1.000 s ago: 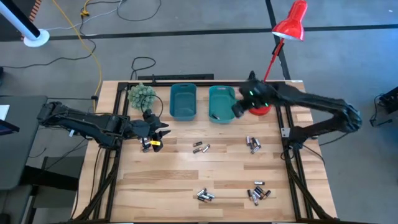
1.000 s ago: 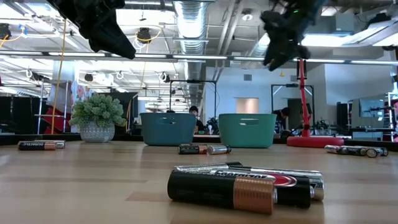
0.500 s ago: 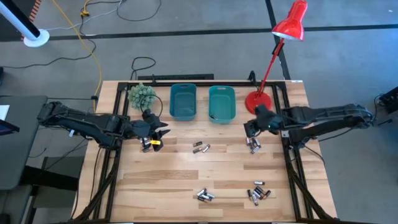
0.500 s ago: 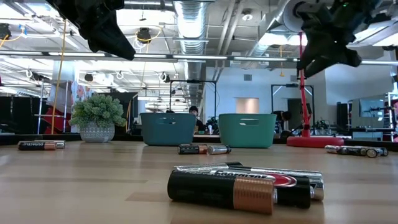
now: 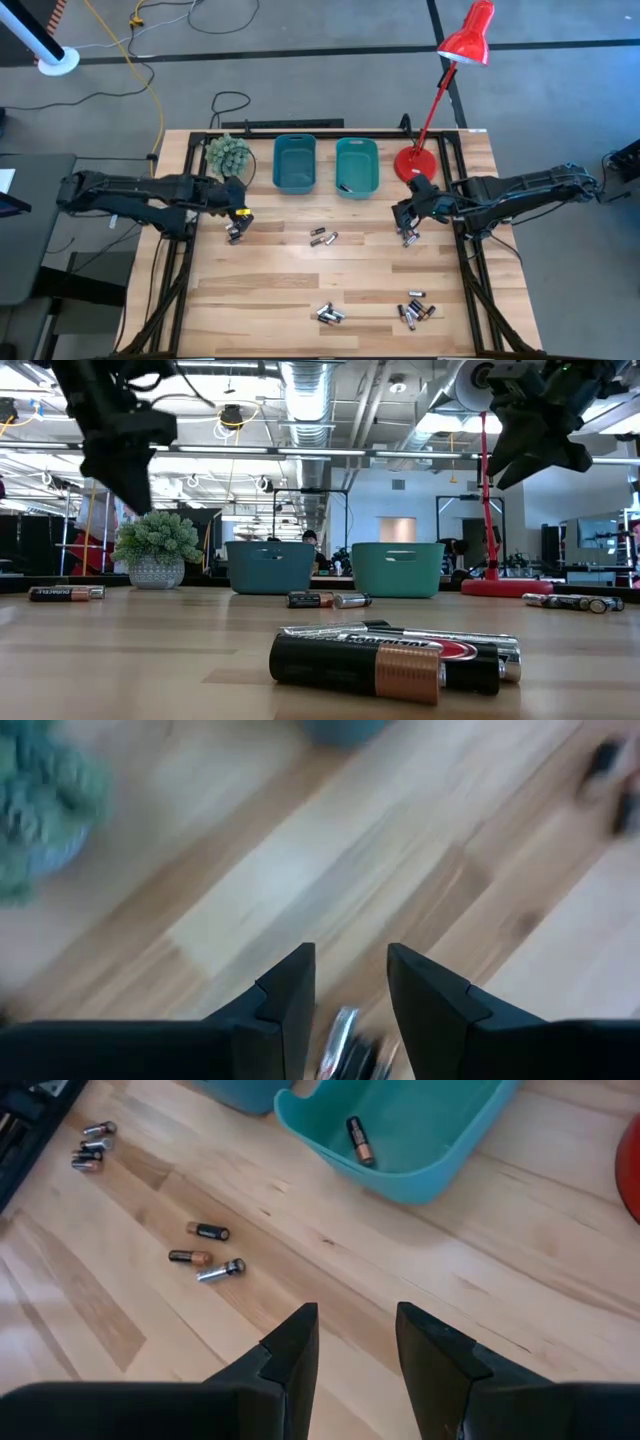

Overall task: Sort batteries
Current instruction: Put the silver battery into the blue bin

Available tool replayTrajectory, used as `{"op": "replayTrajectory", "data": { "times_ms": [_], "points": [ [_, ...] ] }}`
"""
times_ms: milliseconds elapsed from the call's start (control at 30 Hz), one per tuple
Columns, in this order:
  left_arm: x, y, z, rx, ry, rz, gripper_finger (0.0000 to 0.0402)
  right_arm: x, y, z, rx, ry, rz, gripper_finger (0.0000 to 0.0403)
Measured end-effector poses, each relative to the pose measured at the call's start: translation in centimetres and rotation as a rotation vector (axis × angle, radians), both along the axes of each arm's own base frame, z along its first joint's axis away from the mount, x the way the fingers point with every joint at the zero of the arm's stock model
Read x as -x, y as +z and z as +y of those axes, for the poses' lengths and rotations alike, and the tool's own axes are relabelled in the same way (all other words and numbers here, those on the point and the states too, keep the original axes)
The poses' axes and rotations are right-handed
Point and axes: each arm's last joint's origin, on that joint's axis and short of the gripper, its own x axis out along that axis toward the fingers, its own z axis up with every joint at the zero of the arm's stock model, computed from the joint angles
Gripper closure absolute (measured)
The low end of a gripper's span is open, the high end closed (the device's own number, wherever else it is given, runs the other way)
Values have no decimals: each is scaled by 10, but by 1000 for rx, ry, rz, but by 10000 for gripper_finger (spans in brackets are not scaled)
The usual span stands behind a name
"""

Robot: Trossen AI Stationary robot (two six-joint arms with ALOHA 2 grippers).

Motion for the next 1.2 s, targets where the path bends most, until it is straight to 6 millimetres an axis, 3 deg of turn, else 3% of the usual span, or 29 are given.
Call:
{"op": "replayTrajectory", "data": {
  "times_ms": [267, 667, 1200],
  "points": [
    [9, -5, 13, 83, -29, 100, 278, 0, 0, 0, -12, -14, -10, 251],
    [22, -46, 11, 130, -74, 225, 278, -3, 2, 0, -19, -18, -41, 251],
    [23, -69, 9, 139, -179, 203, 278, -3, 3, 0, -20, -18, -50, 251]
  ]
}}
